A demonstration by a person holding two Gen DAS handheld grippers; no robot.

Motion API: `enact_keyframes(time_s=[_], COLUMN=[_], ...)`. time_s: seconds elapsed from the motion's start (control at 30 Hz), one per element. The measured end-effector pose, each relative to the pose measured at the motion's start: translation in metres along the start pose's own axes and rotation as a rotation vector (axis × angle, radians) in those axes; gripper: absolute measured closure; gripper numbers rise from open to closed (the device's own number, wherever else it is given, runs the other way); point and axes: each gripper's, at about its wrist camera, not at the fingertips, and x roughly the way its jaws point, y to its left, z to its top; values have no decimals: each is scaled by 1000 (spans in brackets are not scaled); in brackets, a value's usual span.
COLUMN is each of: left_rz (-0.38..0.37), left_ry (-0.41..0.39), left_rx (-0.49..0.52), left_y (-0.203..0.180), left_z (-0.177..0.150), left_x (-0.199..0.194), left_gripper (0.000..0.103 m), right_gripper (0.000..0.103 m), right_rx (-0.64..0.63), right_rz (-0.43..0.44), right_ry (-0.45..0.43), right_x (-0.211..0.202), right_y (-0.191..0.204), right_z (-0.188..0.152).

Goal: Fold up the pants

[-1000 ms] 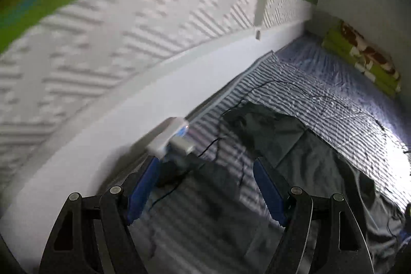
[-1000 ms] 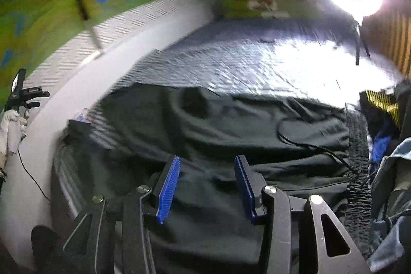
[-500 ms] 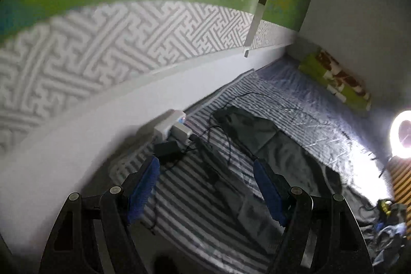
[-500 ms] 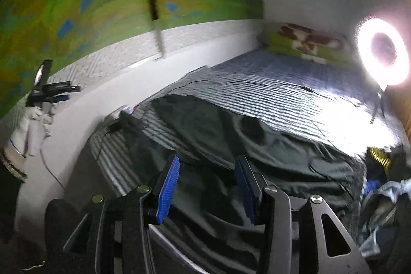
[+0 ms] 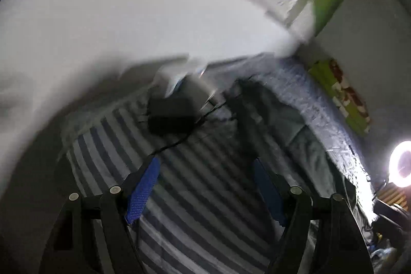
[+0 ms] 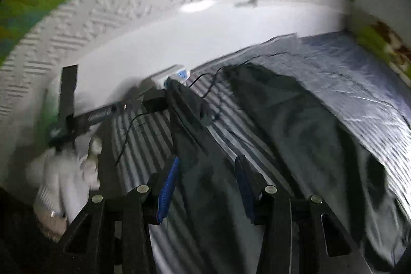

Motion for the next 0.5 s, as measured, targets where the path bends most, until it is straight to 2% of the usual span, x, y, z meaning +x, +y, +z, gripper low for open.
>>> enact_keyframes(time_s=[0.07,0.17,0.27,0.43,0.47,0.5], left_rz=[-59,-12,-54,-37,-36,-33], left_ry=[-15,-14,-28,-42,-41,-40], left_rx=[-42,-9,-39,16,15,10], left_y=[11,17,20,12,16,18], left_z=[5,10,16,20,20,20], left_x=[6,12,9,1,2,-1], left_gripper=[26,26,26,26,26,26], right_gripper=[61,58,51,51,53,75], right_rx=[-9,-36,-87,-144,-170,-188], right_rz=[6,60,106,74,33,8], right_ry=[41,68,82,135,146,152], right_x=[48,91,126,164,168,172], right_y=[5,15,35,56,59,61], right_z=[22,45,62,74,74,74])
